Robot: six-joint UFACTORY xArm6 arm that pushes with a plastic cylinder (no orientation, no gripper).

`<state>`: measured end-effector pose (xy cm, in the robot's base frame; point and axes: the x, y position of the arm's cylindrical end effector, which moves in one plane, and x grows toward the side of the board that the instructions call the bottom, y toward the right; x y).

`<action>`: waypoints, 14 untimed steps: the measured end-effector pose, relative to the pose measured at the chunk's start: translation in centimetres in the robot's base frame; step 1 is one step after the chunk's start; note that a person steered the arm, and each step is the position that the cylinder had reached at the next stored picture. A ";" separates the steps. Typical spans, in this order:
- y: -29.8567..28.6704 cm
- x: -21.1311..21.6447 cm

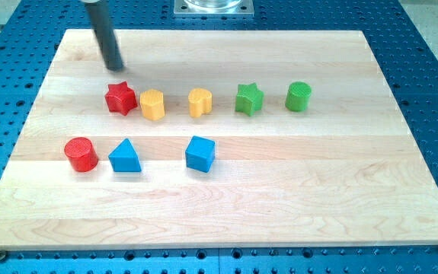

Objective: Move the red star to the top left of the red circle

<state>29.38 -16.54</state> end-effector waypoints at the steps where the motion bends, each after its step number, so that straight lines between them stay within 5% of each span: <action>1: 0.4 2.0; 4: 3.6 7.9; 7: -9.2 12.5; 9: -2.2 10.7; 12: -9.1 15.7; 14: -11.8 12.3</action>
<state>41.72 -28.34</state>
